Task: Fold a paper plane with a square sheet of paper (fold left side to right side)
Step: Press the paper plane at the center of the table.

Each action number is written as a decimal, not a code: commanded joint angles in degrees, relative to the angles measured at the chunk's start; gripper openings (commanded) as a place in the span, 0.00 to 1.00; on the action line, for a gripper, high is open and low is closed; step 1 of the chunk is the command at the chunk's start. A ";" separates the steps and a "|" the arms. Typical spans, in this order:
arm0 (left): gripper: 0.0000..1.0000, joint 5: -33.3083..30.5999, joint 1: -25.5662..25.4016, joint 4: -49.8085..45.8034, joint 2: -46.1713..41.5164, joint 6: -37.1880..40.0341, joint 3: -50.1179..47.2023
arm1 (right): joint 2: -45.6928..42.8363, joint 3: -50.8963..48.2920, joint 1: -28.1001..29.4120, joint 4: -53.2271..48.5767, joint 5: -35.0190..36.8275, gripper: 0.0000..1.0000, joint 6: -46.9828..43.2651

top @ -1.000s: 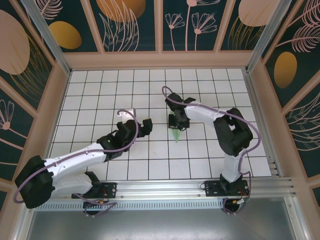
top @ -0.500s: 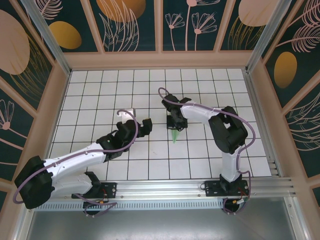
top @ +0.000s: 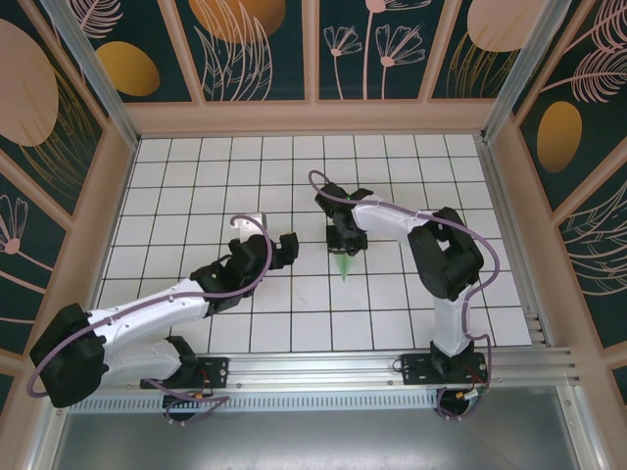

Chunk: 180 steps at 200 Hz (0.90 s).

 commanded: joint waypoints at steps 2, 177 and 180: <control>0.99 -0.63 0.19 -0.95 0.49 0.54 0.98 | 0.46 2.53 0.66 -3.95 1.90 0.19 -1.41; 0.99 -1.36 0.29 0.21 -1.16 -0.95 1.12 | -1.29 2.84 0.66 -5.29 0.20 0.27 -3.39; 0.98 -1.38 0.29 0.20 -1.17 -0.95 1.17 | -1.27 2.94 0.68 -5.34 0.15 0.26 -3.43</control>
